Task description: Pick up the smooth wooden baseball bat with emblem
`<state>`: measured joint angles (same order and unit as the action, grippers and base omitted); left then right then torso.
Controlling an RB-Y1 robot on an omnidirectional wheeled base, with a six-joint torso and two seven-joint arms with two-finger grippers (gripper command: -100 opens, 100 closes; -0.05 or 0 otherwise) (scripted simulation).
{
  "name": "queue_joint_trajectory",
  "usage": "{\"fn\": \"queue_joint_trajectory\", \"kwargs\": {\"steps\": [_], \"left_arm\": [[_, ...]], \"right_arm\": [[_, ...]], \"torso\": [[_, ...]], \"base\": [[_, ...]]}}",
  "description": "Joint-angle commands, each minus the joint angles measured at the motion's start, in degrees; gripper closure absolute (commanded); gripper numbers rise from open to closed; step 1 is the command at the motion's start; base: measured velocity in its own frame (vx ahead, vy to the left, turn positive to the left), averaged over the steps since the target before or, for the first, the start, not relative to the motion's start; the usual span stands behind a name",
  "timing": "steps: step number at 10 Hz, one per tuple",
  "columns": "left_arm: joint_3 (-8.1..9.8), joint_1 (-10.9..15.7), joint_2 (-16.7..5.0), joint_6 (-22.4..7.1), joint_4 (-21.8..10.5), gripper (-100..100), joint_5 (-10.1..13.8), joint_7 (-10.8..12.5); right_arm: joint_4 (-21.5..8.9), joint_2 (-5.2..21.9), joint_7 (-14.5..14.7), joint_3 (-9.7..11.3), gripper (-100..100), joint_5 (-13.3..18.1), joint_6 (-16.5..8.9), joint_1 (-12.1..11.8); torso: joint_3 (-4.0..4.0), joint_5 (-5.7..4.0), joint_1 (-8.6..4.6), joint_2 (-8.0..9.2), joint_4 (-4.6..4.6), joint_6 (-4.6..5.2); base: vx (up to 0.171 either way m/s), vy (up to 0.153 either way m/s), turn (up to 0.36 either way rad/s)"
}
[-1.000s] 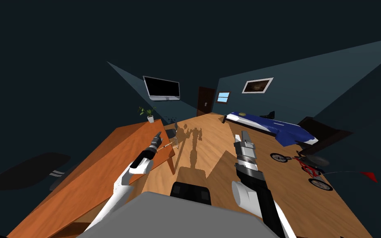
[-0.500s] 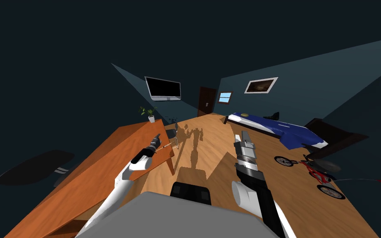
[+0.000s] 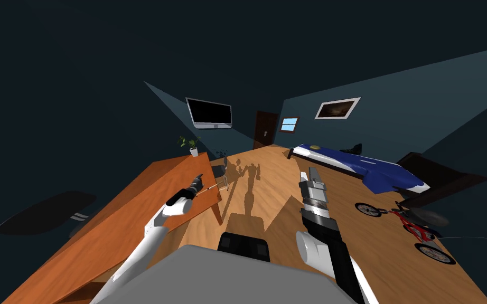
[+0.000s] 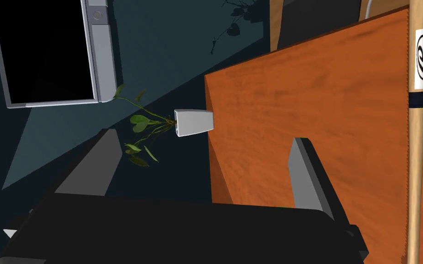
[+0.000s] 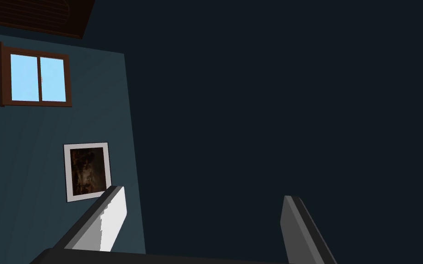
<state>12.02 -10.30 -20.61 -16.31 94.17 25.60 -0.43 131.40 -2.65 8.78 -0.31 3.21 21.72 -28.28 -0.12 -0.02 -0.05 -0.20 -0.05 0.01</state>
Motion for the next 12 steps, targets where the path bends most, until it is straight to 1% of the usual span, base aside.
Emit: {"fn": "queue_joint_trajectory", "kwargs": {"steps": [1,2,3,4,5,6,7,8,9,10,11,12], "left_arm": [[1.2,0.97,-0.87,-2.86,-2.27,-100,1.34,0.56],[1.2,0.97,-0.87,-4.34,-2.27,-100,1.34,0.56],[2.12,1.7,-1.61,-5.99,-4.52,-100,2.42,0.97],[2.12,1.7,-1.61,-7.28,-4.52,-100,2.42,0.97],[3.04,2.35,-2.29,-8.98,-6.76,-100,3.35,1.33],[3.04,2.35,-2.29,-10.19,-6.76,-100,3.35,1.33],[3.95,2.92,-2.92,-11.95,-9.0,-100,4.16,1.66],[3.95,2.92,-2.92,-13.06,-9.0,-100,4.16,1.66],[4.85,3.4,-3.5,-14.44,-11.22,-100,4.84,1.95],[4.85,3.4,-3.5,-15.9,-11.22,-100,4.84,1.95],[5.74,3.81,-4.03,-17.75,-13.41,-100,5.4,2.2],[5.74,3.81,-4.03,-18.68,-13.41,-100,5.4,2.2]], "right_arm": [[0.0,0.0,0.0,0.0,0,0.0,0.0,0.0],[0.0,0.0,0.0,0.0,0,0.0,0.0,0.0],[0.0,0.0,0.0,0.0,0,0.0,0.0,0.0],[0.0,0.0,0.0,0.0,0,0.0,0.0,0.0],[0.0,0.0,0.0,0.0,0,0.0,0.0,0.0],[0.0,0.0,0.0,0.0,0,0.0,0.0,0.0],[0.0,0.0,0.0,0.0,0,0.0,0.0,0.0],[0.0,0.0,0.0,0.0,0,0.0,0.0,0.0],[0.0,0.0,0.0,0.0,0,0.0,0.0,0.0],[0.0,0.0,0.0,0.0,0,0.0,0.0,0.0],[0.0,0.0,0.0,0.0,0,0.0,0.0,0.0],[0.0,0.0,0.0,0.0,0,0.0,0.0,0.0]], "torso": [[0.0,0.0,0.0,0.0,0.0,0.0],[-0.02,0.0,0.0,-0.05,-0.01,-0.01],[-0.02,0.0,0.0,-0.04,-0.01,0.0],[-0.04,0.0,0.0,-0.07,-0.01,0.0],[-0.02,0.0,0.02,-0.04,-0.01,0.0],[-0.04,0.01,0.02,-0.08,-0.01,-0.01],[-0.05,0.01,0.01,-0.08,-0.02,0.01],[-0.07,0.0,0.0,-0.12,-0.02,0.0],[-0.05,0.0,0.01,-0.08,-0.02,0.0],[-0.05,0.0,0.0,-0.09,-0.02,0.0],[-0.04,0.01,0.03,-0.06,-0.02,0.0],[-0.08,0.02,0.05,-0.14,-0.03,0.01]], "base": [[0.061,-0.023,0.027],[0.055,-0.024,0.015],[0.06,-0.025,0.019],[0.054,-0.017,0.011],[0.07,-0.018,0.015],[0.068,-0.023,0.009],[0.078,-0.029,-0.001],[0.062,-0.019,0.007],[0.069,-0.023,-0.007],[0.063,-0.014,0.0],[0.087,-0.012,-0.013],[0.077,-0.007,-0.006]]}}
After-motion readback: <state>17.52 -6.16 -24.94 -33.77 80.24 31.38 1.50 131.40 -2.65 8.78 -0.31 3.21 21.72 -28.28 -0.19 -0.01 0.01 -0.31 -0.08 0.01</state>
